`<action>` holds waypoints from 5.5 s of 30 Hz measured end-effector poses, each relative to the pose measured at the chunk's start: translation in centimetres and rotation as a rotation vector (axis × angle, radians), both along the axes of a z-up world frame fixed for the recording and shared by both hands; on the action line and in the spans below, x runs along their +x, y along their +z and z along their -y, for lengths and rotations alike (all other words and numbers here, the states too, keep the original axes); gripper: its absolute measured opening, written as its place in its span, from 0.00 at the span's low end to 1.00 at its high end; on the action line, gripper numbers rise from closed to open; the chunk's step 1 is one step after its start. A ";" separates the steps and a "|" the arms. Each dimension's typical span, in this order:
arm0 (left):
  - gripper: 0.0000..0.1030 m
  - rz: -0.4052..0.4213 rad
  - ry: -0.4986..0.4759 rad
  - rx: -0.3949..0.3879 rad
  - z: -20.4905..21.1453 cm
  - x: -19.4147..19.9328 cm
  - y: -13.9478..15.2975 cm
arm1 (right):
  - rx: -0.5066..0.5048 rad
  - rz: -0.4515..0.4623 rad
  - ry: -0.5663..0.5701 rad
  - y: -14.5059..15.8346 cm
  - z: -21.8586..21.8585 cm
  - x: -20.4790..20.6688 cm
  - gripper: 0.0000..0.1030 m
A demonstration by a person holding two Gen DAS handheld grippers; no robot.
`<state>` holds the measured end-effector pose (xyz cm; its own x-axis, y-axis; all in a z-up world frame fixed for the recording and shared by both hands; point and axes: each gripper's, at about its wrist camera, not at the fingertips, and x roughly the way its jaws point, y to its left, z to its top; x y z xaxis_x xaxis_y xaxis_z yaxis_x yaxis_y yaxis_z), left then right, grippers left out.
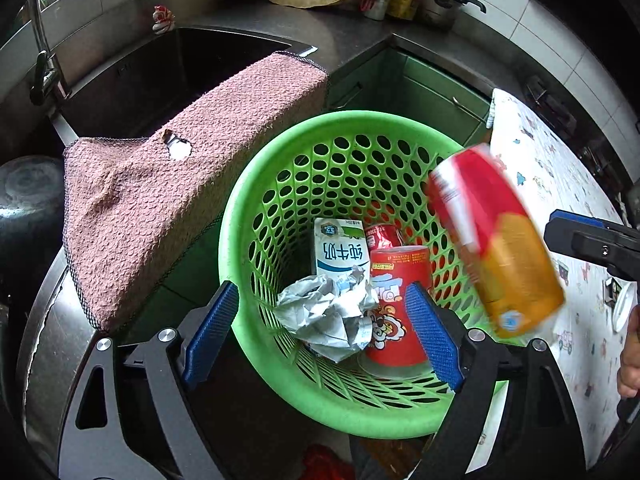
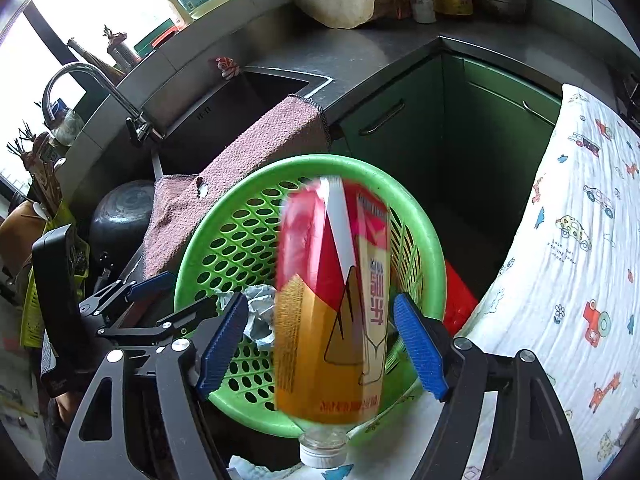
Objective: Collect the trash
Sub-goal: 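Drop the foil into the green basket with the left tool while the right tool drops the bottle in, then move both tools back to the table toward the white lid and black glue box, then grasp the white plastic lid with the right tool while the left tool grasps the black glue box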
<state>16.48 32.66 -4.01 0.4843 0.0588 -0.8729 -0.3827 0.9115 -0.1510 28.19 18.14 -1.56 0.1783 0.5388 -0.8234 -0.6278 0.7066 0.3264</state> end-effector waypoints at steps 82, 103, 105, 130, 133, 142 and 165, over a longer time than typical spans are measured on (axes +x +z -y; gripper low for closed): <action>0.91 -0.035 -0.337 0.019 21.8 6.0 -0.1 | -0.271 0.147 -0.435 -6.7 40.4 -2.1 0.92; 0.90 0.001 -0.504 0.024 28.6 7.8 0.4 | -0.255 0.186 -0.465 -5.2 40.7 -3.1 0.82; 0.91 0.017 -0.558 0.028 30.3 8.1 0.7 | -0.260 0.188 -0.470 -4.9 41.2 -3.7 0.82; 0.90 0.186 -1.128 0.227 49.5 12.9 0.3 | -0.197 0.076 -0.530 -4.7 48.1 -8.9 0.61; 0.90 0.183 -1.170 0.217 50.3 13.1 0.0 | -0.189 0.072 -0.530 -4.9 48.5 -8.9 0.63; 0.90 0.172 -1.239 0.222 52.5 13.7 -0.7 | -0.227 0.105 -0.515 -4.9 48.5 -8.9 0.88; 0.78 0.161 -1.320 0.194 53.6 14.2 -1.7 | -0.249 0.098 -0.539 -6.0 48.5 -5.2 0.93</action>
<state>30.66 -20.92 -5.68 0.3702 -0.4126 -0.8323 0.8018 0.5944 0.0620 22.94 -30.34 -7.52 0.4545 0.1447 -0.8789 -0.1786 0.9815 0.0692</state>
